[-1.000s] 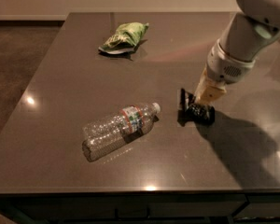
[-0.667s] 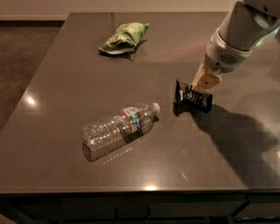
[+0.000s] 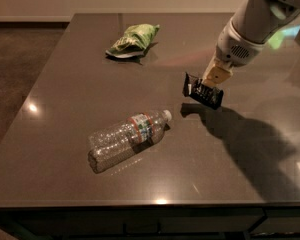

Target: Move rxbar chocolate near green jalapeno chip bag

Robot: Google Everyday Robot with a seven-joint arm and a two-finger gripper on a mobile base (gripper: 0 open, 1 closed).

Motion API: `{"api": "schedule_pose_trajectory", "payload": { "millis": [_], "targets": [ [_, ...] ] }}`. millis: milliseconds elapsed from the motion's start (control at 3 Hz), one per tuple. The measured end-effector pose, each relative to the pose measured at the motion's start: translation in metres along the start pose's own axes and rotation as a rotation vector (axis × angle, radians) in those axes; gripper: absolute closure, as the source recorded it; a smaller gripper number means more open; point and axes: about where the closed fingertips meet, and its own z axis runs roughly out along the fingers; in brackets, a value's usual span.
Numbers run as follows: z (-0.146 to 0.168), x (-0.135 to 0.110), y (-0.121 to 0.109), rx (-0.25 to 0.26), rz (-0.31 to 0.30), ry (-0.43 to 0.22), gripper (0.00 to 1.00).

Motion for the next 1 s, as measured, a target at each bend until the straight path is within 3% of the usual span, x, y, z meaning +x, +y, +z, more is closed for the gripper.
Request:
{"api": "schedule_pose_trajectory", "payload": {
  "millis": [333, 667, 1000],
  "targets": [
    [0.002, -0.004, -0.026, 0.050, 0.047, 0.010, 1.00],
    [0.008, -0.015, -0.074, 0.098, 0.097, 0.018, 1.00],
    [0.009, -0.028, -0.106, 0.125, 0.116, 0.005, 1.00]
  ]
}}
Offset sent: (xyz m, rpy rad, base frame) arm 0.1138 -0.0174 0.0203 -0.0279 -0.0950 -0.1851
